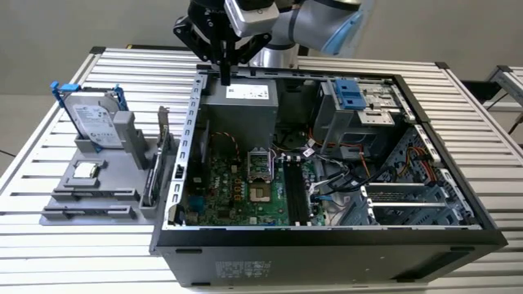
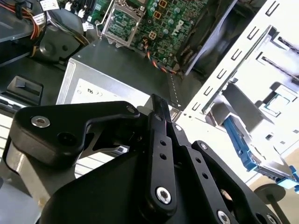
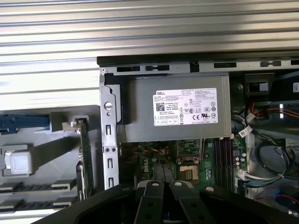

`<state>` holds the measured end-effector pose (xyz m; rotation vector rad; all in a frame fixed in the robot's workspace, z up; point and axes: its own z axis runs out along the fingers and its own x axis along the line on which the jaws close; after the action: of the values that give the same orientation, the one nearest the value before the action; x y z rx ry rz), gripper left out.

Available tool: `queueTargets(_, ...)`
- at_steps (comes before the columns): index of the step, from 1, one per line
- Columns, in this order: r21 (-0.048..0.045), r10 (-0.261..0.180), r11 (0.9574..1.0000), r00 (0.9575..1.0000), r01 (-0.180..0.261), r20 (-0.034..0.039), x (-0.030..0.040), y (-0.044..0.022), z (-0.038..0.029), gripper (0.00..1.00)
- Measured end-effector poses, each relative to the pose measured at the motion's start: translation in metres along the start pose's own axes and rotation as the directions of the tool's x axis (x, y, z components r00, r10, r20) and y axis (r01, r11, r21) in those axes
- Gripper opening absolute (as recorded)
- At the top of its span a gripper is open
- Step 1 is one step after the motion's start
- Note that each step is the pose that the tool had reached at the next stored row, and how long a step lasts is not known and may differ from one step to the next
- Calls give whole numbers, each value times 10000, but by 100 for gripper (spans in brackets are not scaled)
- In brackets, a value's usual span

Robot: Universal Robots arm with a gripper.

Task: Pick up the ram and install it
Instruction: 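Reach for the ram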

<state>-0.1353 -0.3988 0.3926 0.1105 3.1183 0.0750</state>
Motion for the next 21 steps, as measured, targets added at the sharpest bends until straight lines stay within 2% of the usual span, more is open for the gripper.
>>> queueTargets(21, 1, 0, 10000, 10000, 0, -1, 70, -5, -2, 0)
